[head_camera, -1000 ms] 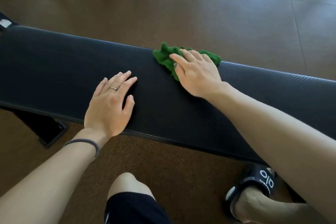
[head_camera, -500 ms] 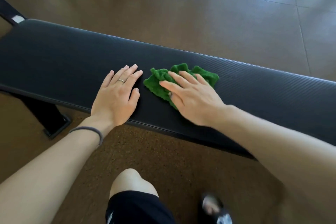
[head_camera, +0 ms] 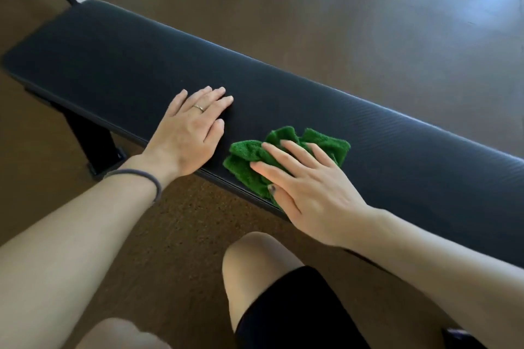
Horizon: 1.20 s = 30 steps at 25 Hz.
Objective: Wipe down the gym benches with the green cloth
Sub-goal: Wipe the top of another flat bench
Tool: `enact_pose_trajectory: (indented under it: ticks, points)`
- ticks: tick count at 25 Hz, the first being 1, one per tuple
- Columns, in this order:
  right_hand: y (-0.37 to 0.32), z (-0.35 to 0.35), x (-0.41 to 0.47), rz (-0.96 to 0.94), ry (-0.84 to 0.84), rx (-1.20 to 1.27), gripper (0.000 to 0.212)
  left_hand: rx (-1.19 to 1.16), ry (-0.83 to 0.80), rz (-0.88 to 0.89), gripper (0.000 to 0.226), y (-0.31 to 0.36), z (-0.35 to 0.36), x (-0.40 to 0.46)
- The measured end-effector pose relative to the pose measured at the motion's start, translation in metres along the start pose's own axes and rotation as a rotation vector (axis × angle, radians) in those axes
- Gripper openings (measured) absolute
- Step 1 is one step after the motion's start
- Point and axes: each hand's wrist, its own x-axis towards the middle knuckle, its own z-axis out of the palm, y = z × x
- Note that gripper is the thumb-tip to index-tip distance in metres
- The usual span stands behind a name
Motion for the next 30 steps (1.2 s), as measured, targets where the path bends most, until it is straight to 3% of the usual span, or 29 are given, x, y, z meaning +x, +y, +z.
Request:
enact_pose_trajectory:
  ticks: [3,6,9,12,19,24,27,30]
  points:
    - [-0.005,-0.002,0.092,-0.03,0.007,-0.011,0.053,-0.02,0.122,-0.344,0.052,-0.016,-0.01,-0.022]
    - [-0.022,0.003,0.127,0.011,-0.002,0.014,0.049,-0.025,0.009,-0.531,0.054,-0.032,-0.013,-0.045]
    - [-0.016,0.006,0.057,-0.094,0.021,-0.011,0.048,-0.047,-0.073,-0.519,0.057,-0.035,-0.013,-0.046]
    - [-0.003,-0.003,0.014,-0.187,-0.084,-0.005,0.049,-0.077,-0.107,-0.521,0.056,-0.033,-0.017,-0.045]
    - [-0.042,0.001,0.137,-0.147,-0.044,0.024,0.051,-0.151,-0.182,-0.415,0.048,-0.065,-0.045,-0.042]
    - [-0.039,0.0,0.075,-0.235,-0.038,-0.06,0.05,-0.077,-0.217,-0.551,0.055,-0.092,-0.048,-0.05]
    - [-0.038,0.0,0.064,-0.281,-0.045,-0.156,0.052,-0.092,-0.152,-0.532,0.044,-0.114,-0.05,-0.038]
    - [-0.077,0.01,0.132,-0.301,-0.018,-0.193,0.061,-0.09,-0.051,-0.508,0.028,-0.135,-0.054,-0.024]
